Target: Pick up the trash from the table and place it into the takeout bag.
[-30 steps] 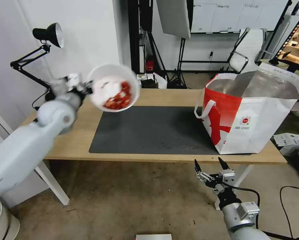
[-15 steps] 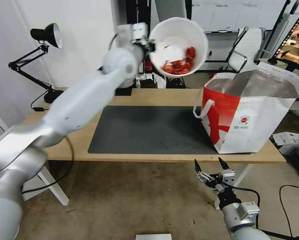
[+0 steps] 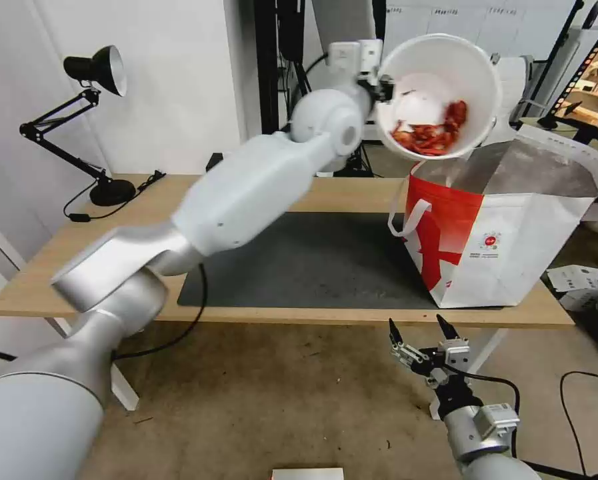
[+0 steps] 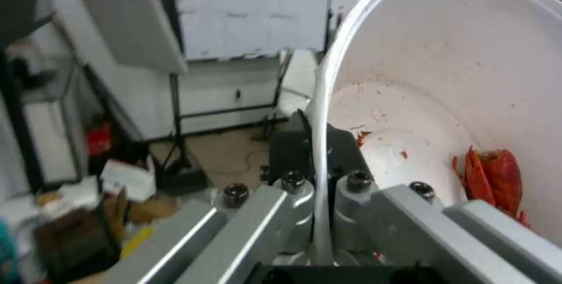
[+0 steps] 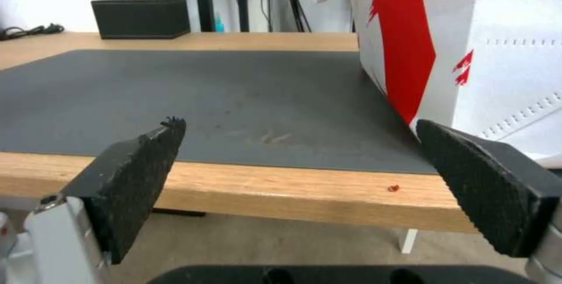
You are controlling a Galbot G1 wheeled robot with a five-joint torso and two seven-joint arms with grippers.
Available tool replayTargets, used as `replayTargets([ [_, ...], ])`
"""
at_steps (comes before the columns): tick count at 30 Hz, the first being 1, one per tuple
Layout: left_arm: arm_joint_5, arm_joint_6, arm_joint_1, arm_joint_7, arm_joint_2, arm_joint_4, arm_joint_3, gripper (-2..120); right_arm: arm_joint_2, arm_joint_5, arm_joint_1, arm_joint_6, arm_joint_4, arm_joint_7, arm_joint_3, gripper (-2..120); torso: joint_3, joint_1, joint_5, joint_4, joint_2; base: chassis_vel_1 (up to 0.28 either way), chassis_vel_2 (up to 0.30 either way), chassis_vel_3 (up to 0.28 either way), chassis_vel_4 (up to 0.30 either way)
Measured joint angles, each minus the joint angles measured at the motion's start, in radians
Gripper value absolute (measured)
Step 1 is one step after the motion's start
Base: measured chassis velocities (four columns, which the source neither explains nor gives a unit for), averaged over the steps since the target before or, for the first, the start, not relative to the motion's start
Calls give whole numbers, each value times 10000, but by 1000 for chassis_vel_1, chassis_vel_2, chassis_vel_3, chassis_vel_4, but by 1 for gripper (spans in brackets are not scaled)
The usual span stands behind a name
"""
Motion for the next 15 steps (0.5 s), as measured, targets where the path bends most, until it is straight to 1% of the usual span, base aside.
replayTargets([
  [1, 475, -326, 0, 354, -203, 149, 205, 0, 0, 0, 0, 0, 0, 0, 0, 100, 0, 0, 0, -1, 0, 0, 0, 0, 0],
  [2, 669, -506, 0, 539, -325, 191, 319, 0, 0, 0, 0, 0, 0, 0, 0, 100, 0, 0, 0, 0, 0, 0, 0, 0, 0],
  [3, 669, -506, 0, 539, -325, 191, 319, 0, 0, 0, 0, 0, 0, 0, 0, 100, 0, 0, 0, 0, 0, 0, 0, 0, 0],
  [5, 1170, -815, 24, 691, -613, 374, 510, 0, 0, 0, 0, 0, 0, -1, 0, 100, 0, -1, -1, 1, 1, 0, 0, 0, 0],
  [6, 1170, -815, 24, 691, -613, 374, 510, 0, 0, 0, 0, 0, 0, -1, 0, 100, 0, -1, -1, 1, 1, 0, 0, 0, 0],
  [9, 2123, -1405, 36, 724, -924, 947, 801, 0, 0, 0, 0, 0, 0, 0, 0, 100, 0, -1, 0, 0, 1, 0, 0, 0, 0],
  [10, 2123, -1405, 36, 724, -924, 947, 801, 0, 0, 0, 0, 0, 0, 0, 0, 100, 0, -1, 0, 0, 1, 0, 0, 0, 0],
  [14, 3304, -2058, 176, 854, -947, 1245, 1324, 0, 0, 0, 0, 0, 0, 0, 0, 100, 0, -2, -1, 2, 1, 0, 0, 0, 0],
  [15, 3304, -2058, 176, 854, -947, 1245, 1324, 0, 0, 0, 0, 0, 0, 0, 0, 100, 0, -2, -1, 2, 1, 0, 0, 0, 0],
])
